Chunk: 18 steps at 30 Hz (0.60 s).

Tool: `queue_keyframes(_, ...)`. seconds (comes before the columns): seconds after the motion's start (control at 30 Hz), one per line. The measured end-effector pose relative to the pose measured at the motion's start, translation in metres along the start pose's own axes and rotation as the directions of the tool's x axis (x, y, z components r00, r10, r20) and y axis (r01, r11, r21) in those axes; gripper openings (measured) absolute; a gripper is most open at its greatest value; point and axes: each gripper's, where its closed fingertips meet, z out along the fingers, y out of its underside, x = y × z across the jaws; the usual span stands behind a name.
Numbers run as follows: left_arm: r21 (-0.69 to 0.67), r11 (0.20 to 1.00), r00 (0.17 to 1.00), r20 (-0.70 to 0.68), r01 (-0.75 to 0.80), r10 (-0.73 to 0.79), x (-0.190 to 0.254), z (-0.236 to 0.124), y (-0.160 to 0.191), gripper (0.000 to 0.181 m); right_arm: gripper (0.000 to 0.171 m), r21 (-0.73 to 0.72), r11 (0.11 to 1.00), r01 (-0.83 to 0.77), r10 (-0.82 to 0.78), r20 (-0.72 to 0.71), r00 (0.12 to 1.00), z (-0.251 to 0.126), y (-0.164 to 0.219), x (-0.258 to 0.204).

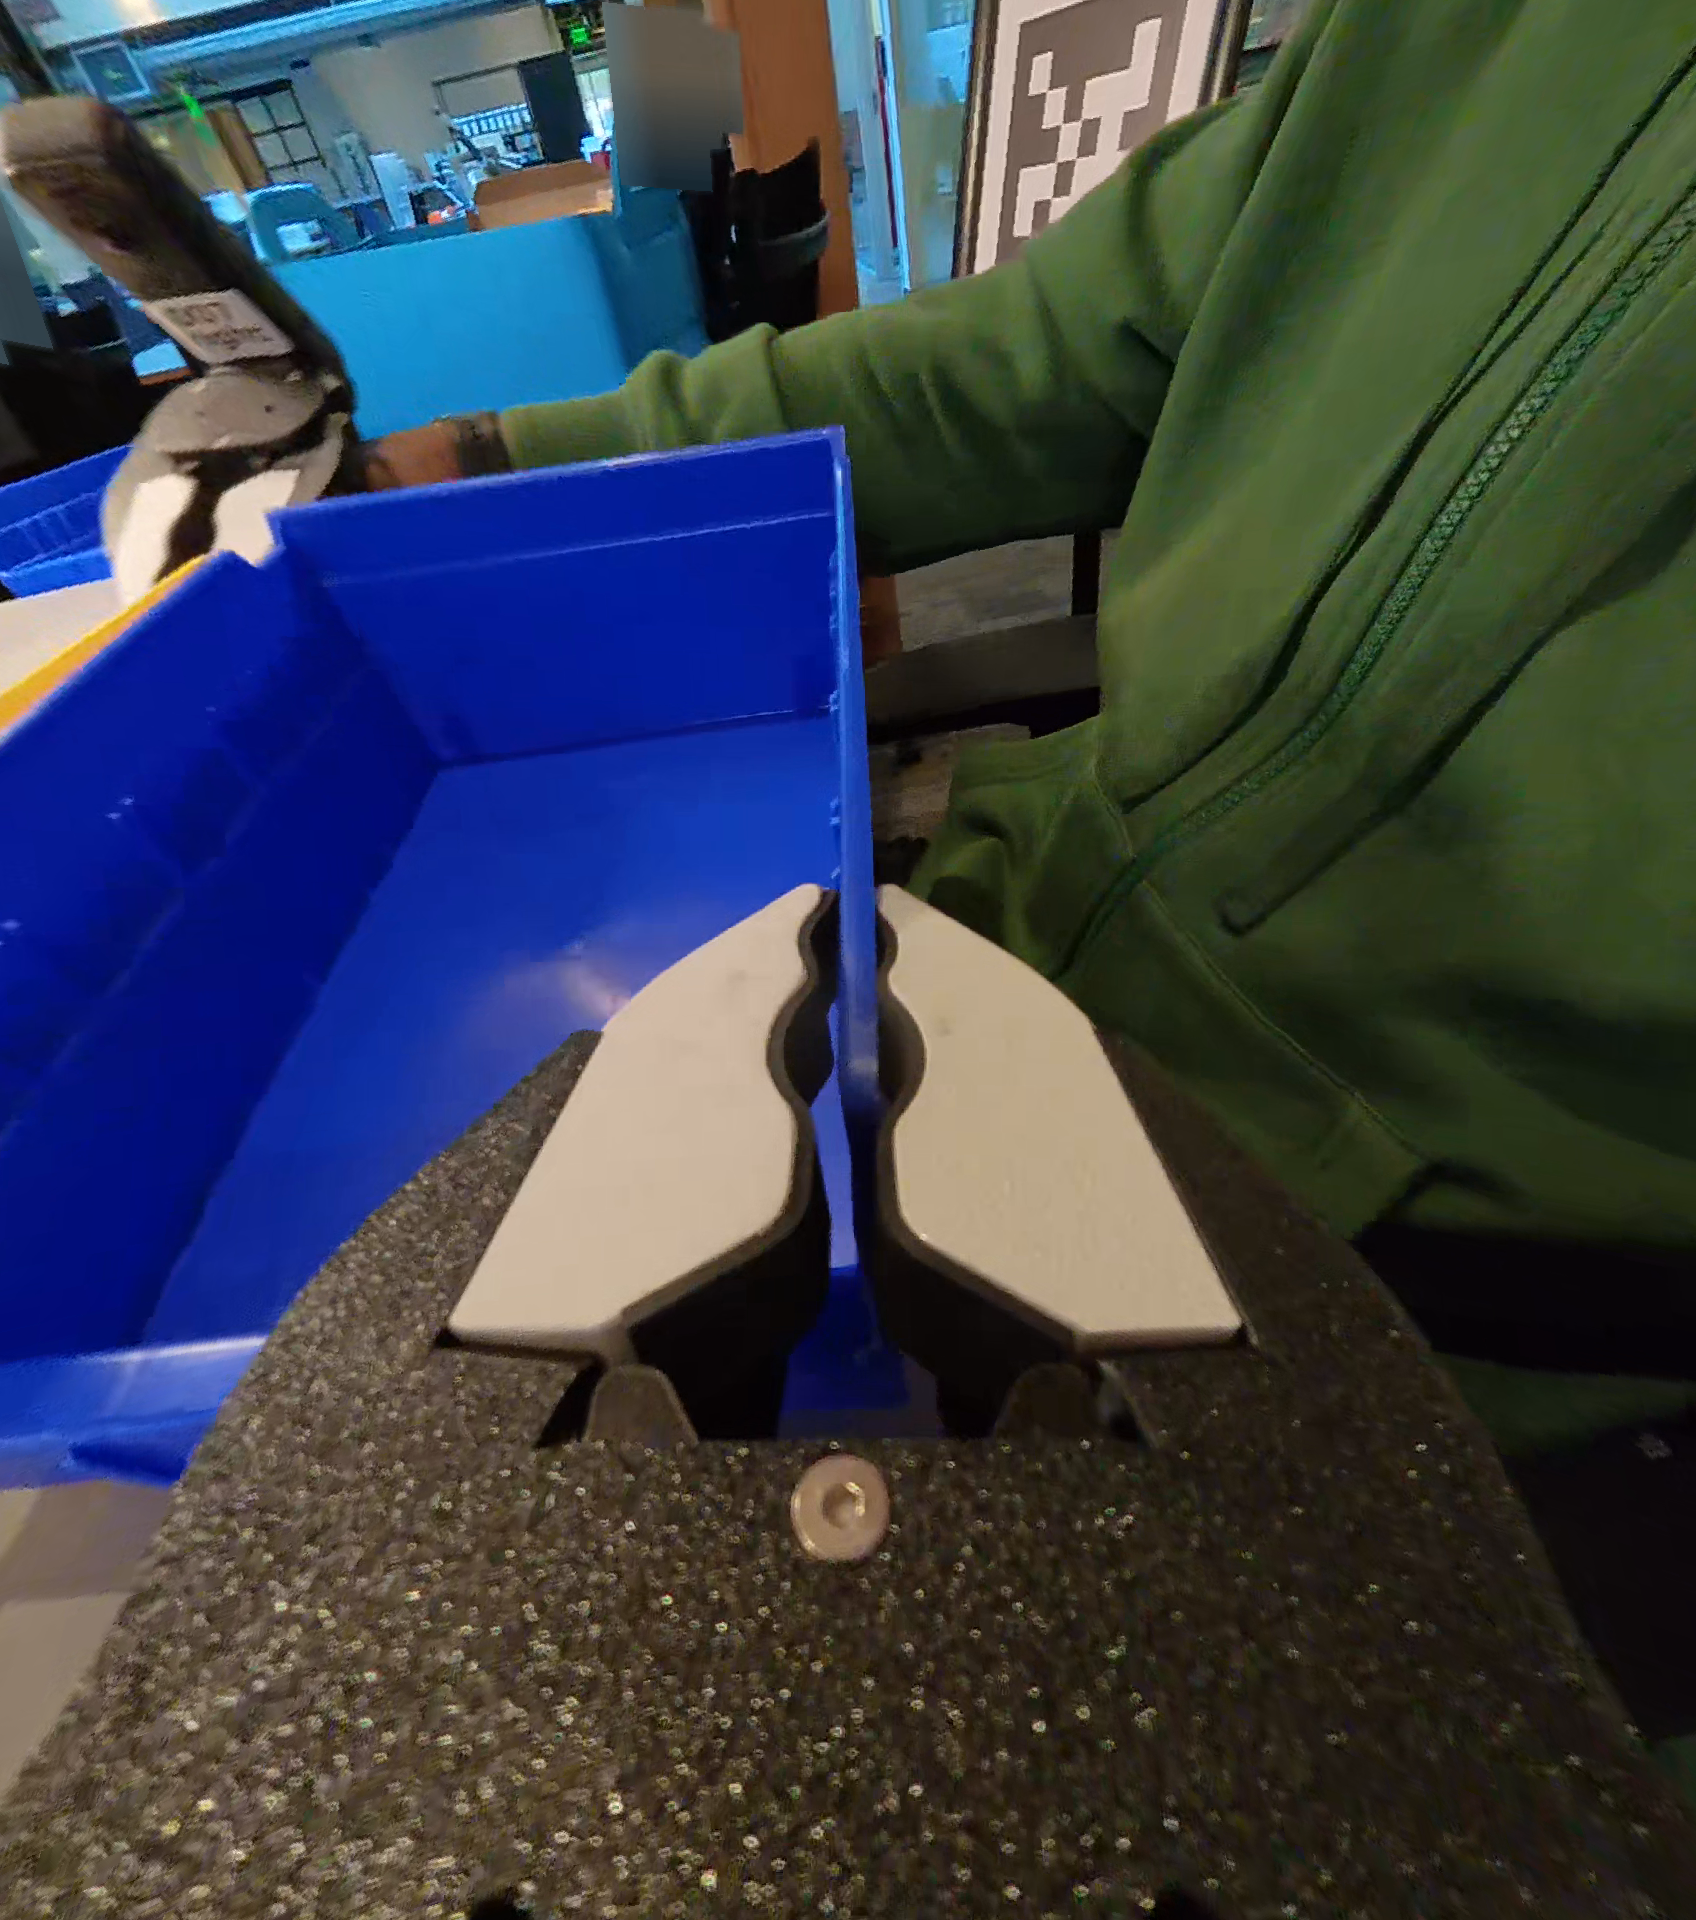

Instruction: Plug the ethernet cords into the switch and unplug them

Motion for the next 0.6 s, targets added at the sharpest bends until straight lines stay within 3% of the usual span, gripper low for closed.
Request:
queue_keyframes(0.33,0.017,1.000,1.000,-0.024,-0.005,0.005,0.007,-0.008,0.000,0.003,0.003,0.103,0.987,-0.120,0.103,0.151,0.983,0.015,-0.014,0.009)
queue_keyframes(0.6,0.014,1.000,1.000,0.005,-0.004,0.004,-0.005,0.013,-0.003,0.004,0.009,0.105,0.987,-0.125,0.118,0.073,0.990,0.023,-0.016,0.022)
